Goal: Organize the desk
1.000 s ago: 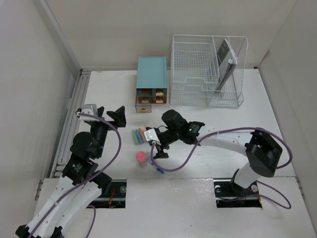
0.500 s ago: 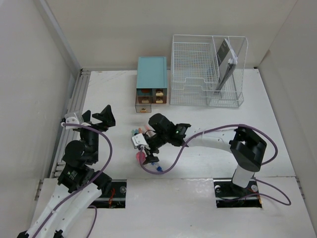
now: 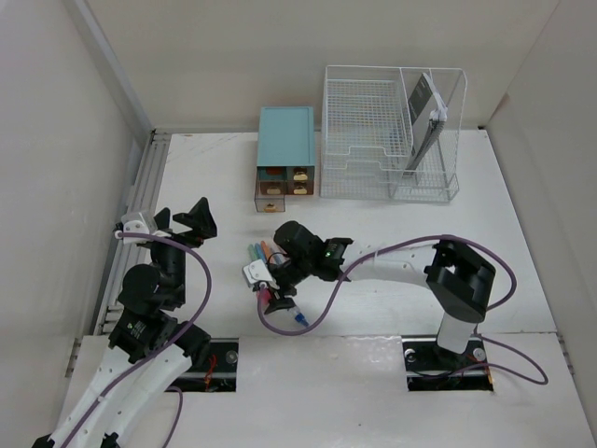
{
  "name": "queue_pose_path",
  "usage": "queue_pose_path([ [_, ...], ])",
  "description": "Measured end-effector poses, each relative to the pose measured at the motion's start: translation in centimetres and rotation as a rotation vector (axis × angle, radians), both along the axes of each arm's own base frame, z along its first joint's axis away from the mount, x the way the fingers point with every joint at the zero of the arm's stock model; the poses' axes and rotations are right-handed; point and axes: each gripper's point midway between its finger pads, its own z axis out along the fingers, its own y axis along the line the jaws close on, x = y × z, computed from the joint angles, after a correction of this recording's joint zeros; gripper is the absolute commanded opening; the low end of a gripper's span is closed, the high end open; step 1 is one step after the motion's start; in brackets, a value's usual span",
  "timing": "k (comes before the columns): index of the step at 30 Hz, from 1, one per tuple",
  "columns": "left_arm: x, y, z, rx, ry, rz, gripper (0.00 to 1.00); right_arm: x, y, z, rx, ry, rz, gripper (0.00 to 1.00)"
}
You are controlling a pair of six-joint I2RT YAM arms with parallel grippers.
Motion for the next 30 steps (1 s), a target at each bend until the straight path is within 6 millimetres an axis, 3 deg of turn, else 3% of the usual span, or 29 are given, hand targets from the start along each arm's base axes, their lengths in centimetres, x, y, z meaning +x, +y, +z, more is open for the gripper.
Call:
queue_pose_path([
  [6,0.0,0.0,0.0,-0.001,-0.001,0.000,0.94,0.4,0.0,-0.1,-0.006,-0.012,-0.016,0.61],
  [10,0.0,0.0,0.0,-0.001,-0.001,0.000,0.94,0.6,0.0,-0.3,-0.012,-0.019,-0.028,0.43],
  [14,-0.1,0.1,0.1,-0.003,-0.005,0.000,0.94,0.9,0.1,-0.2,-0.014,-0.029,-0.037,0.16],
  [18,-0.4,0.3,0.3,-0.017,-0.016,0.002,0.94,1.5,0.0,-0.1,-0.041,-0.056,-0.056,0.02],
  [25,-0.5,0.5,0.5,-0.027,-0.022,0.008,0.93,2.7,-0.4,1.6,-0.083,-0.123,-0.079,0.00],
  [30,-0.6,0.6,0.6,-0.038,-0.026,0.012,0.93,3.0,-0.7,6.5,-0.023,-0.177,-0.087,0.00],
])
